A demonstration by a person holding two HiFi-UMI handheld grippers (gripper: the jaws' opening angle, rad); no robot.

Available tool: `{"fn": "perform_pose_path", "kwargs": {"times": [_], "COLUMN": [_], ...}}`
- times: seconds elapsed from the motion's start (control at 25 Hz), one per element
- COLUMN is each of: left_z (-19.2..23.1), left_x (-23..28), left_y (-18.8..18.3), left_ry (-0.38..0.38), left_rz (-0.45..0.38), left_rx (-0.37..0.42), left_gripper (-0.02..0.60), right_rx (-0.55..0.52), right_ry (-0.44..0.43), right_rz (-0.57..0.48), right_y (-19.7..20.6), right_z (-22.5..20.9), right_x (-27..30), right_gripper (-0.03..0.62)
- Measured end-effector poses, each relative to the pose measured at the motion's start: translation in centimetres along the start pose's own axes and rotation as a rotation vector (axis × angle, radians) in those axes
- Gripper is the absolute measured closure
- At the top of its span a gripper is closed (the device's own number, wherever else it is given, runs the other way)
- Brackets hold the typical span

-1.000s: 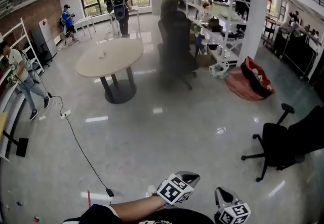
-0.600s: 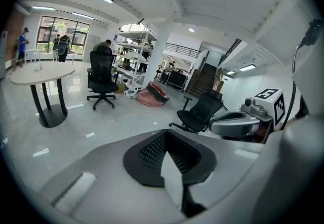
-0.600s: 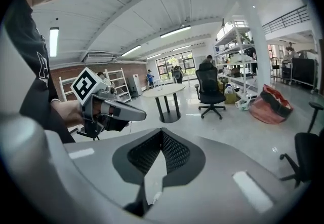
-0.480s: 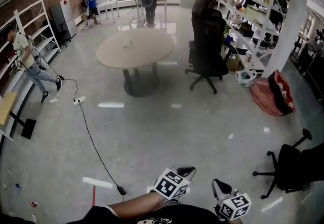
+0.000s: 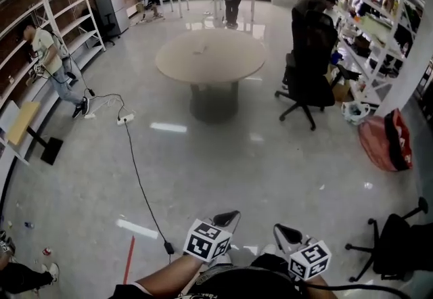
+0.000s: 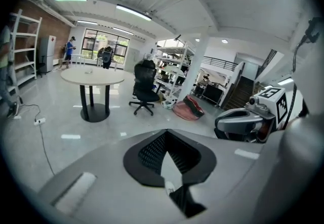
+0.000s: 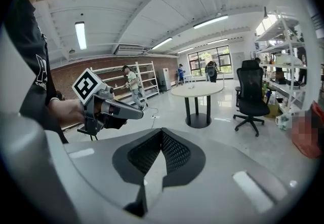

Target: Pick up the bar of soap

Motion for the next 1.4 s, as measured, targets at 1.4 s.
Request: {"fn": "perform_pose_path", "kwargs": {"times": [1.4], "left_z": [14.1], "left_x": [7.2], "left_y": [-12.7], "left_ry": [-0.454], "left_rz": [-0.197], "left_rx": [-0.294], "left_gripper": [0.574], "right_rx": [-0.199], "right_ry": [-0.510], "right_rz": [0.044], "right_y": [-10.9], "right_z": [-15.6], "right_x": [22.0], "right_gripper": [0.588]}}
Point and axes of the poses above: the fingertips, and each gripper's own axes: x forward along the fingers, z to its left, y out of its underside, the point moved 1 cm from there along -x, backward along the fingers, and after that the axes turned 7 degrees about -x, right-handed, at the moved point
